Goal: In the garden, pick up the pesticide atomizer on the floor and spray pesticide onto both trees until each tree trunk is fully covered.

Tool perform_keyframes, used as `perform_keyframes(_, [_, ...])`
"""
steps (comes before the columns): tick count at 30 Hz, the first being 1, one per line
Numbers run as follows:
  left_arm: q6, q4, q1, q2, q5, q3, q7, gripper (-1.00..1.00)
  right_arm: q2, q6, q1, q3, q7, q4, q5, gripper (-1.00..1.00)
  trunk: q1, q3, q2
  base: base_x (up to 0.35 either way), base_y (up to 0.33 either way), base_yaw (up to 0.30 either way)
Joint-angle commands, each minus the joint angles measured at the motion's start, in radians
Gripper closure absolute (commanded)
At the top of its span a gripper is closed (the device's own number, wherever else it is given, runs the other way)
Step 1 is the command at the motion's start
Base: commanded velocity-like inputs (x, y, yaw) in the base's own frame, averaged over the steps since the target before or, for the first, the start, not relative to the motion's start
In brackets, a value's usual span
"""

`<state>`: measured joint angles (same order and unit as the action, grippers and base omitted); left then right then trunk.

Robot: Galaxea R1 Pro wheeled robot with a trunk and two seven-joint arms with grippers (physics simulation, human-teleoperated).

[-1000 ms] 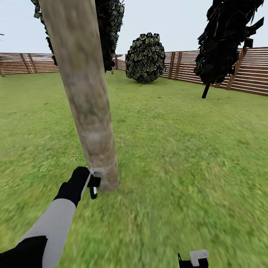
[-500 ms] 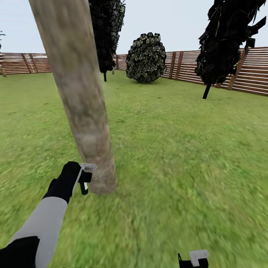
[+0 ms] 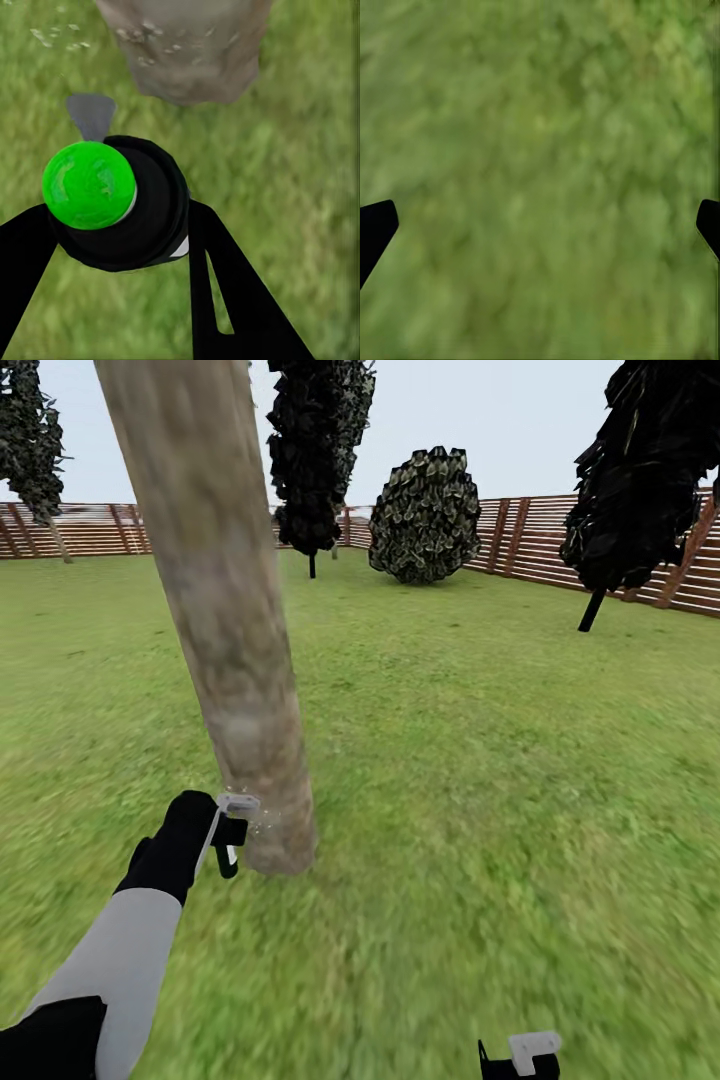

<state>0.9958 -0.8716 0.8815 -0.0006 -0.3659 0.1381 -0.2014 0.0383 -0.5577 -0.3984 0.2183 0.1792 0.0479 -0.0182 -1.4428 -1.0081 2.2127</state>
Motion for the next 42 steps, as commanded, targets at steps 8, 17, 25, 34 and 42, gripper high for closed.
perform_keyframes(8, [0.006, -0.005, 0.001, 0.060, -0.013, 0.005, -0.010, 1.00, 0.000, -0.001, 0.000, 0.009, 0.006, 0.000, -0.002, -1.00, 0.000, -0.001, 0.000, 0.017, -0.011, 0.001])
perform_keyframes(17, [0.003, -0.007, 0.001, 0.024, -0.010, 0.002, -0.009, 1.00, 0.000, -0.001, 0.000, 0.009, 0.005, 0.000, -0.002, -1.00, 0.000, -0.001, 0.000, 0.069, -0.213, 0.000])
perform_keyframes(25, [0.003, -0.006, 0.001, 0.025, -0.011, 0.001, -0.009, 1.00, 0.000, -0.001, 0.000, 0.009, 0.005, 0.000, -0.002, -1.00, 0.000, -0.001, 0.000, 0.006, -0.274, 0.000])
perform_keyframes(34, [0.003, -0.007, 0.001, 0.027, -0.013, 0.001, -0.009, 1.00, -0.001, -0.001, 0.000, 0.009, 0.005, 0.000, -0.002, -1.00, 0.000, -0.001, 0.000, 0.000, -0.275, 0.036])
perform_keyframes(42, [0.004, -0.035, 0.000, 0.029, -0.014, 0.006, -0.009, 1.00, -0.001, -0.001, 0.000, 0.010, 0.005, 0.000, -0.002, -1.00, 0.000, -0.001, 0.000, 0.017, -0.276, 0.268])
